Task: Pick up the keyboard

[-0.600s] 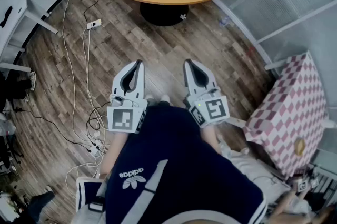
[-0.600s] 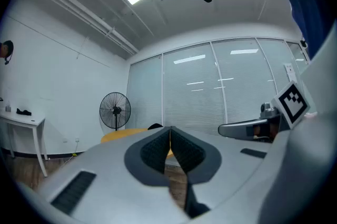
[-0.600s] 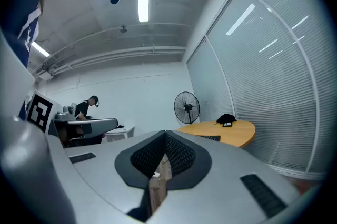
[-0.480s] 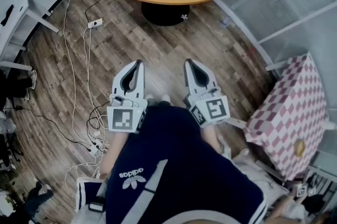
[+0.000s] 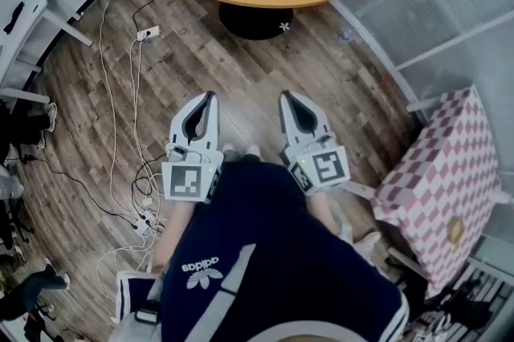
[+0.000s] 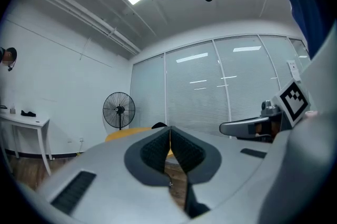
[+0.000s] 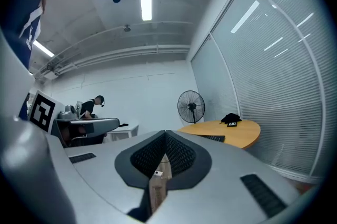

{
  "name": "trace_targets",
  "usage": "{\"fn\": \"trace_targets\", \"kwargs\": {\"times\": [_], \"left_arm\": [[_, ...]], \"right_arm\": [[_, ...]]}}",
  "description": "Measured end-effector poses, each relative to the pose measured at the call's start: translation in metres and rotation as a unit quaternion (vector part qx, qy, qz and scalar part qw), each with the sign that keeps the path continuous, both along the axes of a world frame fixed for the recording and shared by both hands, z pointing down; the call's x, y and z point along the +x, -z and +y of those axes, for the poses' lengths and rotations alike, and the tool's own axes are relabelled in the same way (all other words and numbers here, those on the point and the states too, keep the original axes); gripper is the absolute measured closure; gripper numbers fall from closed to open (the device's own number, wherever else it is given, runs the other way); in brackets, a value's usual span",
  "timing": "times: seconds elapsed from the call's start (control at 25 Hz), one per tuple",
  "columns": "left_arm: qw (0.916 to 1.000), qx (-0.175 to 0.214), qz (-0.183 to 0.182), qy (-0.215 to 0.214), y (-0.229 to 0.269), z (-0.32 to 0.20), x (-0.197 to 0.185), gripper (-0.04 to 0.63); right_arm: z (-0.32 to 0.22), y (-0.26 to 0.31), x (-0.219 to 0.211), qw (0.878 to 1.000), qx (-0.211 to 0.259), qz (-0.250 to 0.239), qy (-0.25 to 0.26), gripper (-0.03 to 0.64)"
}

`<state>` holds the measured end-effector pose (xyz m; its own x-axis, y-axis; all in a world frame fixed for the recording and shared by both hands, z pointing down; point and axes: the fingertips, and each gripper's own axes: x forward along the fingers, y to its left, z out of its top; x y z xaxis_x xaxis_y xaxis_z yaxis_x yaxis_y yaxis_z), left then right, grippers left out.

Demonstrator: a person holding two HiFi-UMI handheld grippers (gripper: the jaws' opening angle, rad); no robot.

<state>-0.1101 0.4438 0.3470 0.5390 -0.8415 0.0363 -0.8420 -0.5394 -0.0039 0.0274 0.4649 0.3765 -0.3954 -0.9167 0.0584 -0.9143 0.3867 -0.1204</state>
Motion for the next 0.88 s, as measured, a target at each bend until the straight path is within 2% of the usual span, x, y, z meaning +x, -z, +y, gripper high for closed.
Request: {"fn": "trace_targets", "kwargs": {"times": [0.28,0.52,0.88], "left_arm": [[1.0000,-0.004,0.001,-0.008,-0.006,-0.001,0.011,0.591],[0.9999,-0.012,-0.002,-0.005,-0.009,-0.015,0.006,0.591],[0.9997,-0.025,0.003,-0.007,-0.021,-0.076,-0.011,0.591]], "right_arm": [[0.001,0.003,0.012,1.000,0.015,0.003,0.006,0.611],[-0.012,-0.002,0.017,1.000,-0.001,0.000,-0.002,0.611],[-0.069,-0.021,0.004,0.999,-0.033,-0.002,-0.010,0.611]]}}
